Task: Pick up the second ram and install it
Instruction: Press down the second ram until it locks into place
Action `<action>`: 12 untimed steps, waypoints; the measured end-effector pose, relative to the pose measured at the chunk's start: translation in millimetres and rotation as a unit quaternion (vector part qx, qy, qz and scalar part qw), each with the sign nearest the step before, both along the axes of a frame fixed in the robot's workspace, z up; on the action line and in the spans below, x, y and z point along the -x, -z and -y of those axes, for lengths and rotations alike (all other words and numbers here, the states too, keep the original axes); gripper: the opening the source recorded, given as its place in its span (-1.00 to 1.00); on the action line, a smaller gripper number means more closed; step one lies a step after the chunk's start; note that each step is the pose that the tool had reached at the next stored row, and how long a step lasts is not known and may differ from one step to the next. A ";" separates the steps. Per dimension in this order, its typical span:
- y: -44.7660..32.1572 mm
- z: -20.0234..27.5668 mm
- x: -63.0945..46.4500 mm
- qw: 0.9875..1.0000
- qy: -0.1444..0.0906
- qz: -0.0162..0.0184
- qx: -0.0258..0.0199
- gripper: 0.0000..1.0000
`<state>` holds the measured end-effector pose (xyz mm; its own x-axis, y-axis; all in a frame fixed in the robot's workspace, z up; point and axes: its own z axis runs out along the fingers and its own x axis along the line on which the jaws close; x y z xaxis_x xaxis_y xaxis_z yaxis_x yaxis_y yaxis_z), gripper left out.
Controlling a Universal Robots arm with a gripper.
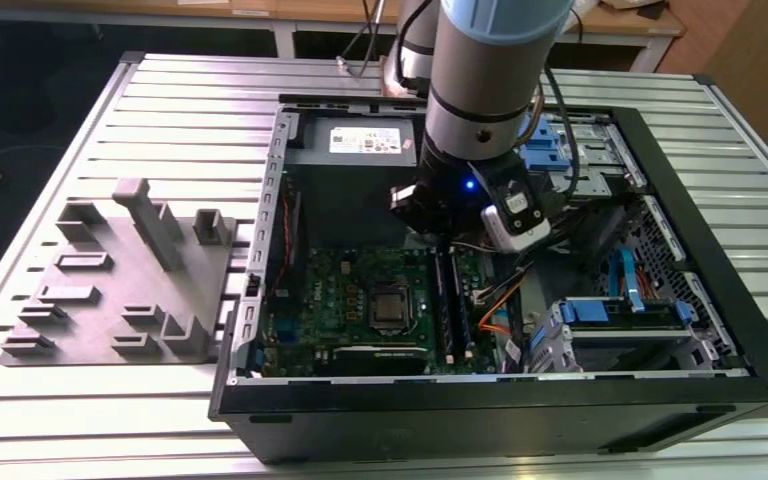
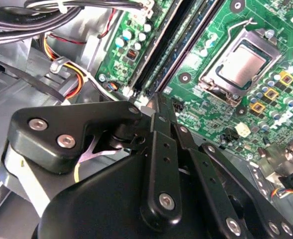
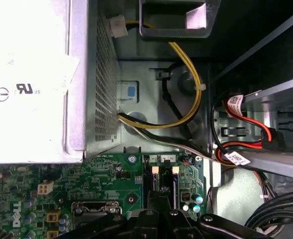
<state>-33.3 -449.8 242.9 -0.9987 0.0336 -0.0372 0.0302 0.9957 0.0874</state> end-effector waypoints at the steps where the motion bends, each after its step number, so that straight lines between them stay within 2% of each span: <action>1: -0.1 0.8 0.0 1.000 0.000 0.000 0.000 -0.86; 6: -0.1 7.8 0.0 1.000 0.000 0.000 0.000 -0.86; 12: -0.1 19.8 0.0 1.000 0.000 0.000 -0.001 -0.86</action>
